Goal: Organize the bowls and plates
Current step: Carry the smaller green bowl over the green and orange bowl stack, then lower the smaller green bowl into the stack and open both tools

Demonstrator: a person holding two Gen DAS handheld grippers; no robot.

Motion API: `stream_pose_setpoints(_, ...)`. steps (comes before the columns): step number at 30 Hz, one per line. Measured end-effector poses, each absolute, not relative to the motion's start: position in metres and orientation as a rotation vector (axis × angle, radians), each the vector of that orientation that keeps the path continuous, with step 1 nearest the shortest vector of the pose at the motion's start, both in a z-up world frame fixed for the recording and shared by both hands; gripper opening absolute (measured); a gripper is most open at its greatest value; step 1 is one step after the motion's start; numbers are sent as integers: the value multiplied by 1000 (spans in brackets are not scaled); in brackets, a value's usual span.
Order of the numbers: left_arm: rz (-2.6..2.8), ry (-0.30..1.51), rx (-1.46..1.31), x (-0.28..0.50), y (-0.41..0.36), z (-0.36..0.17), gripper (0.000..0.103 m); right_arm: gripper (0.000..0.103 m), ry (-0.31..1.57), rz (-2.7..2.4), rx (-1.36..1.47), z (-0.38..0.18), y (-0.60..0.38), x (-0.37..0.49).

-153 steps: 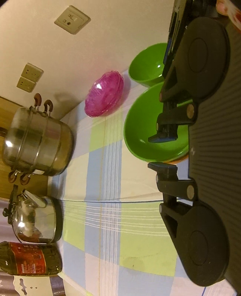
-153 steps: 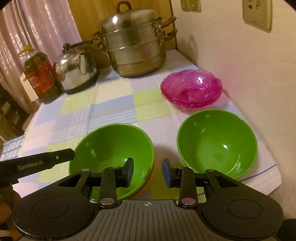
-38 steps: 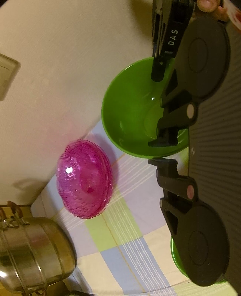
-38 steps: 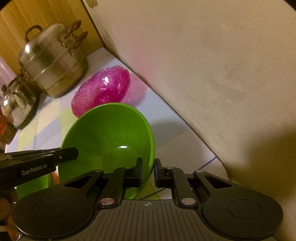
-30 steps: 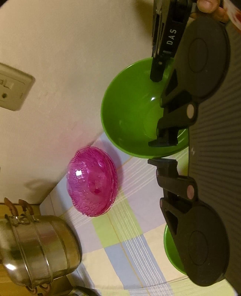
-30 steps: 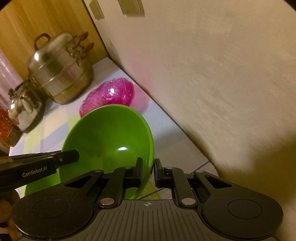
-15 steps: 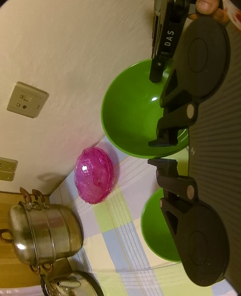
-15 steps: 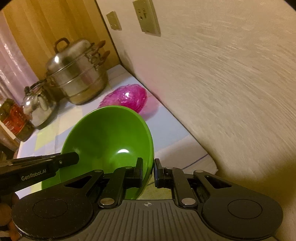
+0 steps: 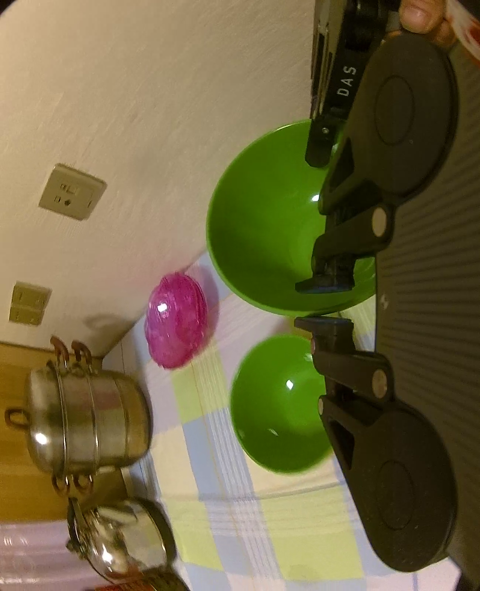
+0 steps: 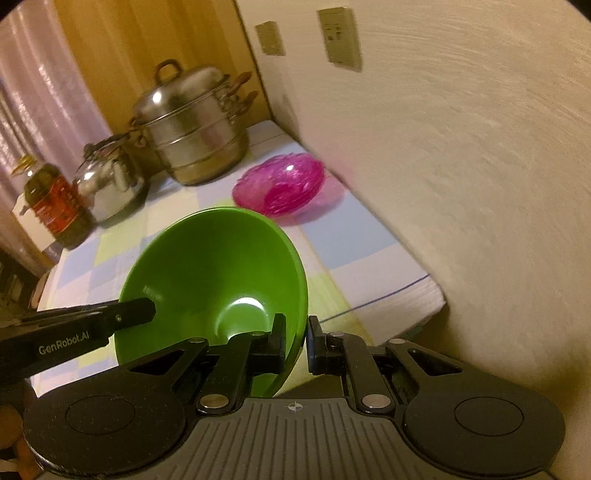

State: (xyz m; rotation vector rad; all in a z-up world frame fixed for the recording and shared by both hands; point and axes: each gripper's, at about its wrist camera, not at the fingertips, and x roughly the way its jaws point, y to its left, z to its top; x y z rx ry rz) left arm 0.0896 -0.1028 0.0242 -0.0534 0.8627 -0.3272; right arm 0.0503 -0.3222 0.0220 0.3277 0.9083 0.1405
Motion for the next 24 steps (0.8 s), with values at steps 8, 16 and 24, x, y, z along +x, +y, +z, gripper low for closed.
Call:
stream_pose_setpoints(8, -249, 878, -73, 52, -63, 24, 10, 11, 931, 219, 296, 23, -285, 26)
stream_pose_setpoints(16, -185, 885, -98, 40, -35, 25, 10, 11, 953, 291, 264, 18, -255, 26)
stream_pose_setpoints(24, -157, 887, -119, 40, -23, 25, 10, 11, 964, 322, 251, 15, -243, 32)
